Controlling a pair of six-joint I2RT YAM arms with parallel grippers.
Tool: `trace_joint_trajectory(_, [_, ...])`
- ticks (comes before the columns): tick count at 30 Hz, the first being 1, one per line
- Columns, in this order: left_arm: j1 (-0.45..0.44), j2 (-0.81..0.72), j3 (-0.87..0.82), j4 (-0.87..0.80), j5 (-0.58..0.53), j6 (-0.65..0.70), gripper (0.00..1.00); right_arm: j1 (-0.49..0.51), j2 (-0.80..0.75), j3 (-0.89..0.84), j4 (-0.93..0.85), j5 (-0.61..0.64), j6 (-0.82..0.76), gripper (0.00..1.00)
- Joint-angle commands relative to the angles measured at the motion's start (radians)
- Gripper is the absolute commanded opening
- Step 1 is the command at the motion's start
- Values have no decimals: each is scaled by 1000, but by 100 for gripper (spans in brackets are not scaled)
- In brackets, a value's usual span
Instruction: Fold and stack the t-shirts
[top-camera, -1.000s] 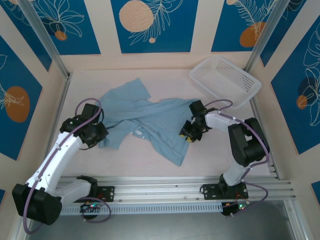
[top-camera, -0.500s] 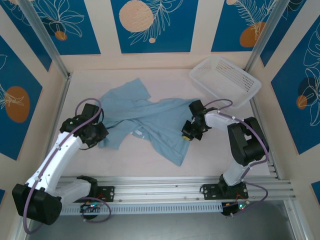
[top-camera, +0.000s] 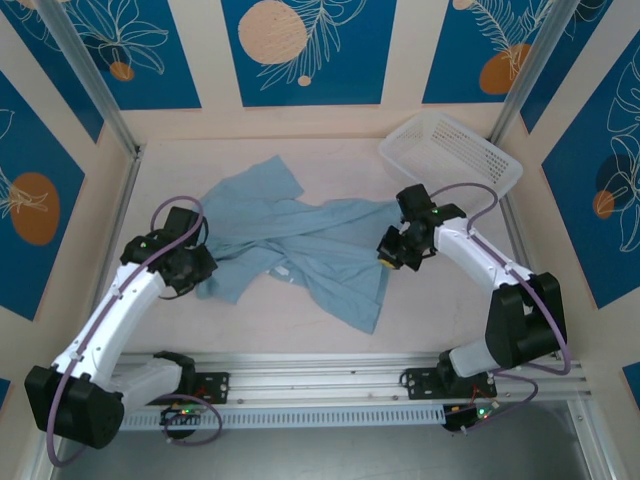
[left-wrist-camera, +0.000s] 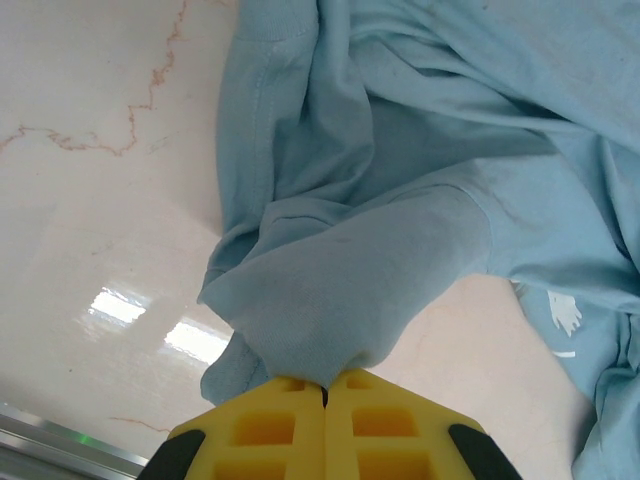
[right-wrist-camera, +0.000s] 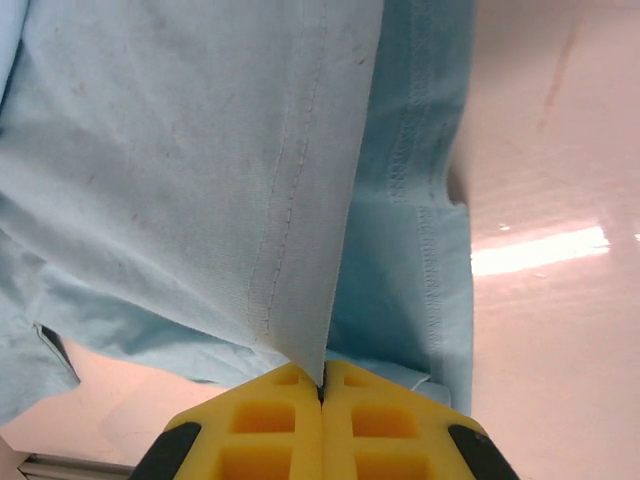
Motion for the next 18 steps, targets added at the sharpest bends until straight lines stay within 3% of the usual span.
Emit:
trace_joint_trajectory(1, [6,11,12,-4,-7,9,0,-58,12,21,-72,28,-39,0])
trace_joint_trajectory(9, [5,25,10,5,14,12,0,-174,194,103,-1,32,-103,0])
trace_joint_trajectory(13, [6,29,4,19,41,16,0,-175,177,100,-33,40,-93,49])
trace_joint_trajectory(15, [6,29,4,21,45,16,0,-161,100,44,-56,40,-65,54])
trace_joint_trajectory(18, [6,29,6,26,45,15,0,-117,-41,-79,-82,-16,-10,54])
